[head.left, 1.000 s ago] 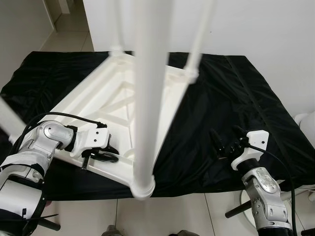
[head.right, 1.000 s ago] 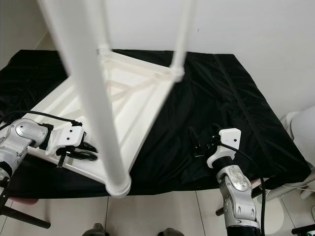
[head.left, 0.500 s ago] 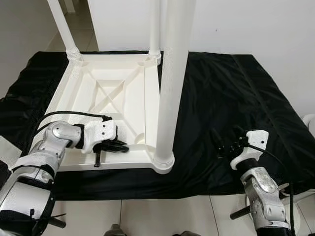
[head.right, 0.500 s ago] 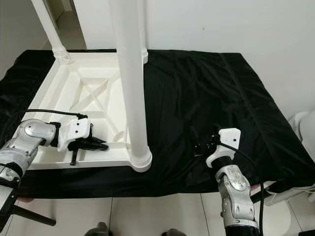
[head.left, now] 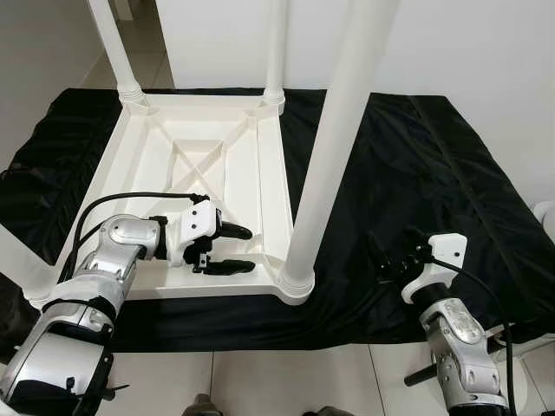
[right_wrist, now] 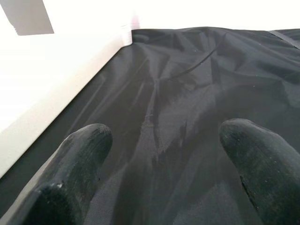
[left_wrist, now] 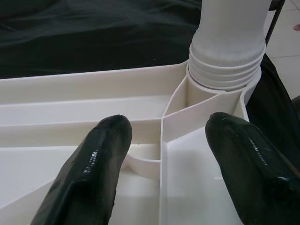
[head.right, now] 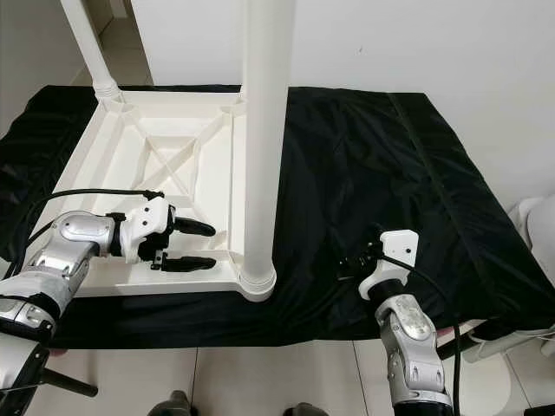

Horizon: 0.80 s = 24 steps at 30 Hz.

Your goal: Building children table

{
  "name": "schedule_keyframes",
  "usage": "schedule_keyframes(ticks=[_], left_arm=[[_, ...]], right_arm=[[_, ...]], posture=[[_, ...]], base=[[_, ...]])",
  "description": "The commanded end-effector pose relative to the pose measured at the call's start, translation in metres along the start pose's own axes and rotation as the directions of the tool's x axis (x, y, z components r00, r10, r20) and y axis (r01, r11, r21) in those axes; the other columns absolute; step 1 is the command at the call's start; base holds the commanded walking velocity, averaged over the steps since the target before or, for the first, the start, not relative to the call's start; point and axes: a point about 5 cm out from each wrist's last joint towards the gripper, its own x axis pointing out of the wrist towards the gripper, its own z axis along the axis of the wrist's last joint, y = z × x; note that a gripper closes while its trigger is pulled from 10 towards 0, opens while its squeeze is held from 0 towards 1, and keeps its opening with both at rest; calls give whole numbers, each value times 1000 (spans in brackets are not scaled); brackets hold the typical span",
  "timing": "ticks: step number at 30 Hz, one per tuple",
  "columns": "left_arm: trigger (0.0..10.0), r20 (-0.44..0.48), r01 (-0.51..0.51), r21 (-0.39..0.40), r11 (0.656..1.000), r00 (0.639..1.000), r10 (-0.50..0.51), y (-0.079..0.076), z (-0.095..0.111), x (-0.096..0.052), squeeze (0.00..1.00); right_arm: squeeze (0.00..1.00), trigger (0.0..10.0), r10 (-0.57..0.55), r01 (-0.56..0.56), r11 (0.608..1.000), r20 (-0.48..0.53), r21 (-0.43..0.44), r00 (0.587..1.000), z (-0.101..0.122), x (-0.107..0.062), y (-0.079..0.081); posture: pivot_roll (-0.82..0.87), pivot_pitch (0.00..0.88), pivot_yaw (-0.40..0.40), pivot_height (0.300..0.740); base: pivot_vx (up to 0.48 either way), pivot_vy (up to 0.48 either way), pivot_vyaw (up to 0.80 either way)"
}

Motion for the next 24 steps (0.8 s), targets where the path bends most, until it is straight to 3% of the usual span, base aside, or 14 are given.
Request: schedule_keyframes(ticks=[1,4,5,6,7,12,13,16,18,19,20,21,23,24], left_arm=[[10000,-14,-44,1,999,999,44,2,0,-8,0],[10000,-11,-56,-3,998,998,56,2,0,-15,0],[10000,-14,-78,-18,997,997,78,1,0,-22,0],[10000,-14,-78,-18,997,997,78,1,0,-22,0],[10000,-6,-103,-34,994,995,103,-1,-1,-27,0],[10000,9,-158,-77,984,987,159,-4,0,-35,0],[10000,39,-278,-58,959,959,280,-9,10,-41,0],[10000,37,-297,-90,951,953,302,-11,12,-42,0],[10000,32,-307,-186,934,948,317,-14,14,-41,0],[10000,32,-307,-186,934,948,317,-14,14,-41,0],[10000,50,-306,-254,918,943,328,-17,17,-39,0],[10000,50,-306,-254,918,943,328,-17,17,-39,0],[10000,78,-313,-312,897,932,353,-22,24,-33,0],[10000,78,-313,-312,897,932,353,-22,24,-33,0]], right_arm=[[0,10000,48,-48,999,-2,-6,999,1,-2,4],[0,10000,93,-93,996,-13,-3,996,1,-4,7],[471,10000,135,-135,991,-24,0,991,1,-6,10],[471,10000,135,-135,991,-24,0,991,1,-6,10],[1000,10000,185,-185,983,-37,12,982,1,-9,13],[1000,10000,258,-257,966,-60,27,964,1,-14,17],[1000,10000,371,-369,929,-85,38,925,5,-21,21],[1000,10000,411,-408,912,-94,46,907,7,-24,22],[1000,10000,473,-471,881,-108,50,874,11,-27,23],[1000,10000,473,-471,881,-108,50,874,11,-27,23],[1000,10000,518,-514,855,-115,62,847,14,-28,24],[1000,10000,518,-514,855,-115,62,847,14,-28,24],[1000,10000,600,-597,800,-123,61,791,21,-31,28],[1000,10000,600,-597,800,-123,61,791,21,-31,28]], posture=[[92,41,6,740],[90,41,10,740],[89,41,14,740],[89,41,14,740],[92,40,14,740],[99,39,12,740],[108,38,5,740],[109,37,2,740],[117,31,-4,740],[117,31,-4,740],[123,25,-8,740],[123,25,-8,740],[127,20,-11,740],[127,20,-11,740]], base=[[0,0,0],[0,0,0],[0,0,0],[0,0,0],[0,0,0],[0,0,0],[0,0,0],[0,0,0],[0,0,0],[0,0,0],[0,0,0],[0,0,0],[0,0,0],[0,0,0]])
